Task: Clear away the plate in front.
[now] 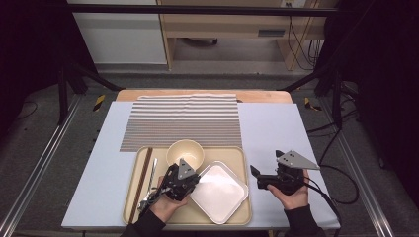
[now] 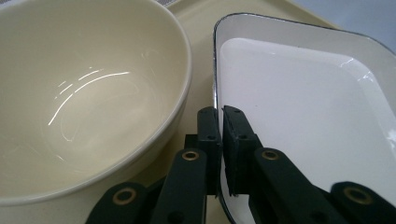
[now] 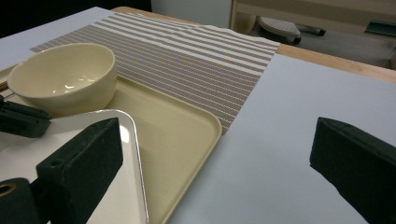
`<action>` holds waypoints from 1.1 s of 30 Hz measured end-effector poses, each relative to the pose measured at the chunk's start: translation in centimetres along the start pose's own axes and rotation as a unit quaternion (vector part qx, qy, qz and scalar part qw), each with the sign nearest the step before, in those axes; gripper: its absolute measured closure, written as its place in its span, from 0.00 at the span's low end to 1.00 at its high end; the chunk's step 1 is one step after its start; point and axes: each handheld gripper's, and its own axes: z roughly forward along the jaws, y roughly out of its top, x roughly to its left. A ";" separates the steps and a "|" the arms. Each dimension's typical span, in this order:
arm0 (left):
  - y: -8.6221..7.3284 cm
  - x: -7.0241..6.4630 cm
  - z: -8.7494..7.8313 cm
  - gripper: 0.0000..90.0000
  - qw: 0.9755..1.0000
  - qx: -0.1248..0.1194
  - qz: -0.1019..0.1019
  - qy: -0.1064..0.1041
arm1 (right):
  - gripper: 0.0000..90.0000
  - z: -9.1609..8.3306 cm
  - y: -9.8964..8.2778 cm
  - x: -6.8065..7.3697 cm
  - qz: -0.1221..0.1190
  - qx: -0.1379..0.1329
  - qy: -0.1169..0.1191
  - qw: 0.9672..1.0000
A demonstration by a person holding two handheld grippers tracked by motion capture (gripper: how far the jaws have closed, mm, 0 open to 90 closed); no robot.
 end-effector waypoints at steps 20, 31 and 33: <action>-0.9 0.1 1.5 0.91 1.000 0.028 0.000 0.005 | 0.03 0.1 0.0 0.1 0.000 0.002 0.001 1.000; 0.2 -0.1 -2.0 0.81 0.999 -0.023 0.015 -0.018 | 0.03 0.1 0.0 0.0 -0.001 0.002 0.000 1.000; 0.5 0.0 -2.9 0.79 0.999 -0.035 0.014 -0.021 | 0.03 0.1 0.0 0.0 -0.001 0.002 0.000 1.000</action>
